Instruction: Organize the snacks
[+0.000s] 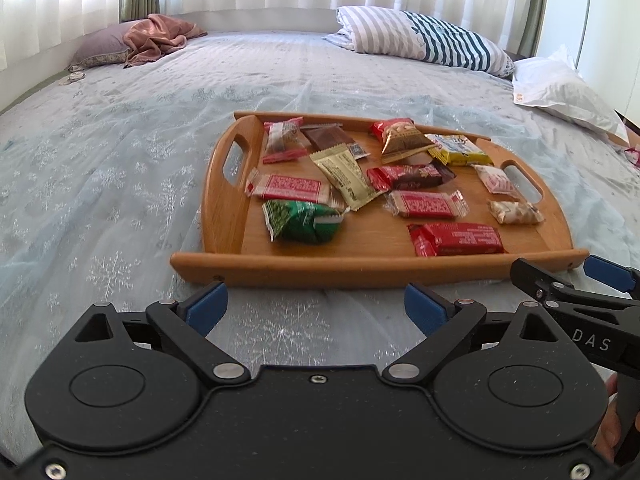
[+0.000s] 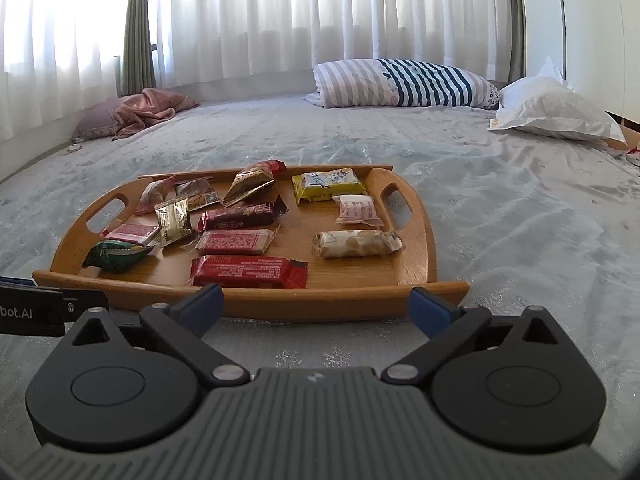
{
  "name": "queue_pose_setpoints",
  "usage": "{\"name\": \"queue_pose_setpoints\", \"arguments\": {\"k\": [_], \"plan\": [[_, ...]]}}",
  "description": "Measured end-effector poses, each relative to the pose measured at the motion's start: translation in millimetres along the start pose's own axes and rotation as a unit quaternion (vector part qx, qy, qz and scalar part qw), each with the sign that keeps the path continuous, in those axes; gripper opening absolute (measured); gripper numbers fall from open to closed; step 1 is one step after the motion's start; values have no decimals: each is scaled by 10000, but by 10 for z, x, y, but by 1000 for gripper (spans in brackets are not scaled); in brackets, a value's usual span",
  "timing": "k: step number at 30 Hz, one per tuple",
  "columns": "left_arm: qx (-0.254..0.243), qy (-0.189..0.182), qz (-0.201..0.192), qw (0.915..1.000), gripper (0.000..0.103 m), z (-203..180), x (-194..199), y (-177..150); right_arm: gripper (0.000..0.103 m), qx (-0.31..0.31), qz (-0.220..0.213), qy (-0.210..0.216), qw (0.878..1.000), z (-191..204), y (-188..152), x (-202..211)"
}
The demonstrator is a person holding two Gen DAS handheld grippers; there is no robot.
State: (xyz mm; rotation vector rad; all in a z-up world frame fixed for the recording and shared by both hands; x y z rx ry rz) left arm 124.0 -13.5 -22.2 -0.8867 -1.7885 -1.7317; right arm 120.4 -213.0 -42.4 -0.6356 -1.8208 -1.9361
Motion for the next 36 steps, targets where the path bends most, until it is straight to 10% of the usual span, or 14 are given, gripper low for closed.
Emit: {"name": "queue_pose_setpoints", "arguments": {"k": [36], "plan": [[-186,181,123,9996,103,-111,-255,-234,103,460,408,263,9978,-122,-341,-122]]}}
Point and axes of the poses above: each gripper's, at about its wrist camera, not at the fingertips, and x roughly against the way its jaws point, z to its left, y to its top, the point moved 9 cm from there along -x, roughly the way its jaws point, and after that the axes turned 5 degrees about z, right-handed, at the moved point
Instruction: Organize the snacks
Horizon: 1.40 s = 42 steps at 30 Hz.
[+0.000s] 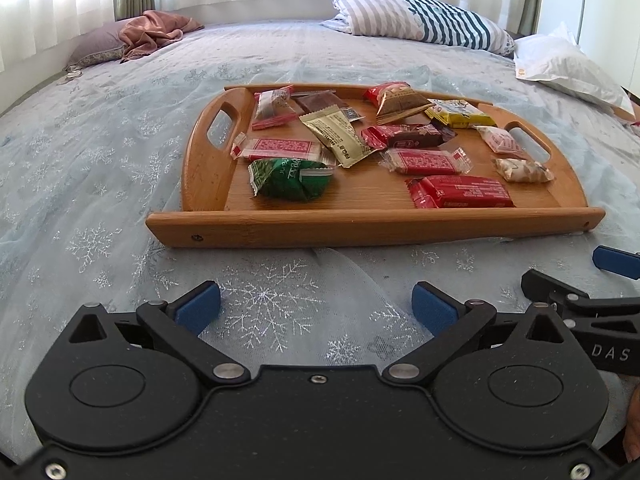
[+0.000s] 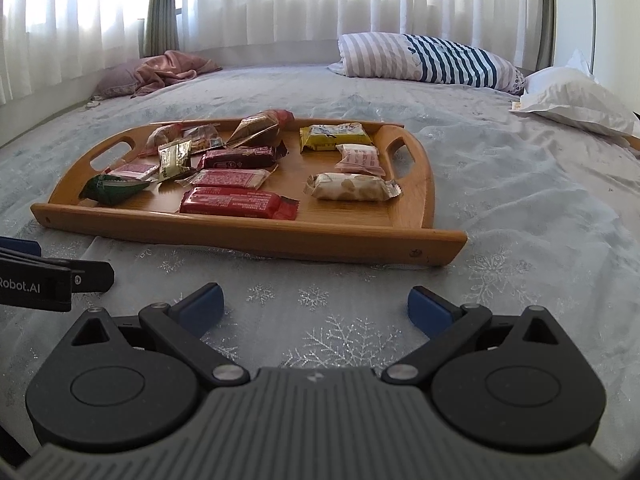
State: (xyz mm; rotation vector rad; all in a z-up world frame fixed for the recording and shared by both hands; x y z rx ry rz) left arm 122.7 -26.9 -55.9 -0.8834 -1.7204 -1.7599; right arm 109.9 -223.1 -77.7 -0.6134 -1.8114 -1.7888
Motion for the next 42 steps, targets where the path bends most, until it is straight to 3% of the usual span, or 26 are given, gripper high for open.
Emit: {"name": "queue_pose_setpoints", "arguments": {"k": [42], "plan": [[22,-28,-17,10000,103,36,-104,25,103,203,50,44,9998,44,-6,-104]]}}
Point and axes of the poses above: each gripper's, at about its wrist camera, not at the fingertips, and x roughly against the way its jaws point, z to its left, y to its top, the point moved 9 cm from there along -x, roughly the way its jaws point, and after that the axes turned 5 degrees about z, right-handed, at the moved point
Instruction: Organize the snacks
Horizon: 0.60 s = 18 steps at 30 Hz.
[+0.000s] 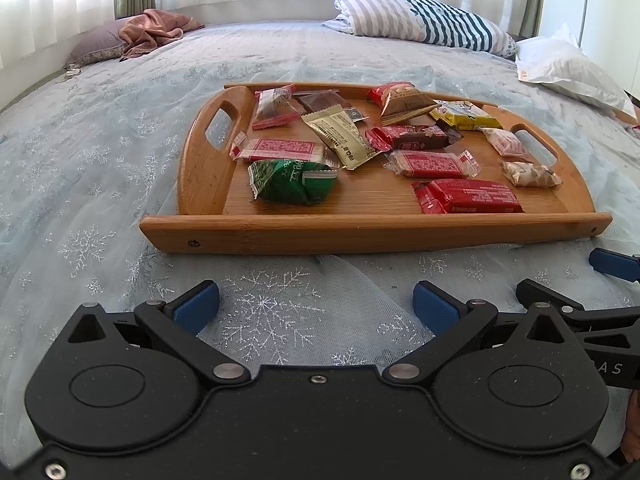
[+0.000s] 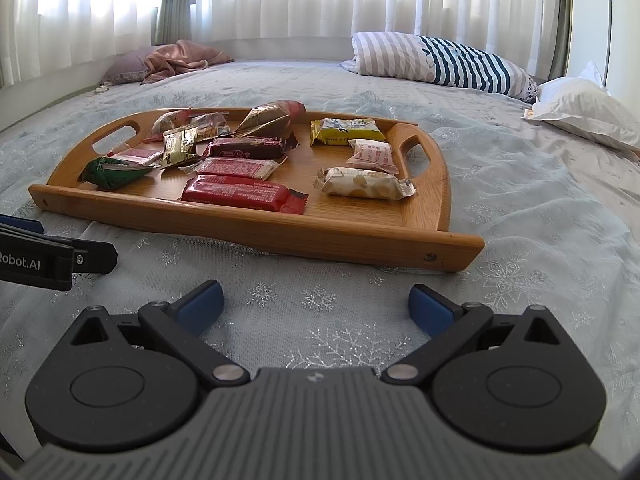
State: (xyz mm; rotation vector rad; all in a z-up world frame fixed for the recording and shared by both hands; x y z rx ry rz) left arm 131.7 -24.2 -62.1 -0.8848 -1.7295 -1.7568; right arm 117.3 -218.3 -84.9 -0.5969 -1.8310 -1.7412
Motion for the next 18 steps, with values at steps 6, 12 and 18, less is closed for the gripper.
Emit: {"name": "queue_pose_setpoints", "arguments": {"k": [6,12,18], "plan": [[-8,22,34,10000,103,-1,-2,-4,103,-1,0,0,10000,1,0,-1],[-25,36,8,10000,103,-8,0,-3,103,0,1,0,10000,2,0,-1],[-102,107,33,9999,103,-34,-11,-11,103,1,3,-1,10000,3,0,0]]}}
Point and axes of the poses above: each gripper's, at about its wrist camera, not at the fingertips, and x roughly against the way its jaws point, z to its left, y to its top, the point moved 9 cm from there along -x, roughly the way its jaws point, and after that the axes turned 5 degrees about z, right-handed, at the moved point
